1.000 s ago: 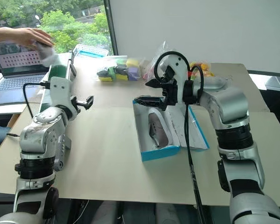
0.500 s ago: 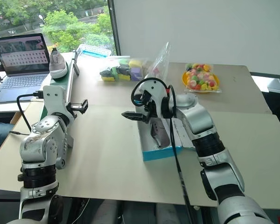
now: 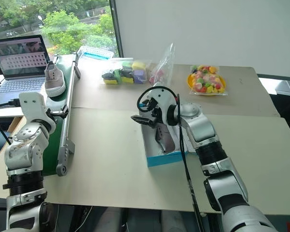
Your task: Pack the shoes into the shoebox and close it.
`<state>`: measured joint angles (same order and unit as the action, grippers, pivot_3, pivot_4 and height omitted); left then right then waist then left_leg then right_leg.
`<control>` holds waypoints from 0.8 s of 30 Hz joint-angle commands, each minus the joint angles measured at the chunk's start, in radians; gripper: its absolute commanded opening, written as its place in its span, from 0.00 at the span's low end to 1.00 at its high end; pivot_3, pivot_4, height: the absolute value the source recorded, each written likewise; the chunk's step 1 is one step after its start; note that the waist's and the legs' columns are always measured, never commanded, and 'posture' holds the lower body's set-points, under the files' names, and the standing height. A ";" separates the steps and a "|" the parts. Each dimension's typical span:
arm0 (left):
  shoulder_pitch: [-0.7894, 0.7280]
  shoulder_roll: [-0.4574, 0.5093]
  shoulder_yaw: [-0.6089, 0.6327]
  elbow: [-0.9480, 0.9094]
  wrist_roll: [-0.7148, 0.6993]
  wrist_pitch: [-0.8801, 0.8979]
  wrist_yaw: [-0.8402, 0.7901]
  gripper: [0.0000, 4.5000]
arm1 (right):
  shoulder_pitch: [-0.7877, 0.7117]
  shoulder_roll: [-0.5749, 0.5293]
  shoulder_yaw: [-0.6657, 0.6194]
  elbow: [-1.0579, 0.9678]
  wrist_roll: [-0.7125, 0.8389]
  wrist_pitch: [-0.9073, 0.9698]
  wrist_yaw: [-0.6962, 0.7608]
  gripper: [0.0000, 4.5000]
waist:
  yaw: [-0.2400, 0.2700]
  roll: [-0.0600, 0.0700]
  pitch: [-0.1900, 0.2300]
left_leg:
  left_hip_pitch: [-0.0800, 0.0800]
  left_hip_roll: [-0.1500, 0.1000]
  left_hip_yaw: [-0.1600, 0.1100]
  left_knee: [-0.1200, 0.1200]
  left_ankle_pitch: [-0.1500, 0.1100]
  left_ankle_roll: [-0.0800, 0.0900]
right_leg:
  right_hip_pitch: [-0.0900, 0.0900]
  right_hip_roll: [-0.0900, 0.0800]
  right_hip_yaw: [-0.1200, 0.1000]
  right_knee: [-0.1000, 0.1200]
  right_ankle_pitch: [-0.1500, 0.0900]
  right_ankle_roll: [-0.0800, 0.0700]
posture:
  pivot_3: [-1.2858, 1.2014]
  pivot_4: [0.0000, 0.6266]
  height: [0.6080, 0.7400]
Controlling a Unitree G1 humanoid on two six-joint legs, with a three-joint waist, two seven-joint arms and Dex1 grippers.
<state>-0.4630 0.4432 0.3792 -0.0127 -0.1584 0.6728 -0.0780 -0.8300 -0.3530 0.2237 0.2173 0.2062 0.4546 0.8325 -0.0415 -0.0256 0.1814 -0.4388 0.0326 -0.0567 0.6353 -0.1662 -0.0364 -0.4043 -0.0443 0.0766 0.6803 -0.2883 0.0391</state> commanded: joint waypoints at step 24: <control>-0.146 0.114 0.044 0.391 -0.047 -0.157 -0.054 0.59 | 0.001 -0.057 -0.076 -0.035 -0.012 0.018 -0.016 1.00 | -0.002 0.000 0.000 | 0.000 0.000 0.000 0.000 0.000 0.000 | 0.000 0.000 -0.001 0.000 0.000 0.000 | 0.52 0.24 1.00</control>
<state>-0.5992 0.5568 0.4007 0.3945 -0.1831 0.5076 -0.1339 -0.8178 -0.4014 0.1780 0.2275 0.1890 0.4693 0.8236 -0.0435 -0.0258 0.1813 -0.4388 0.0328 -0.0567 0.6348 -0.1662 -0.0364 -0.4046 -0.0442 0.0756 0.6805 -0.2883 0.0391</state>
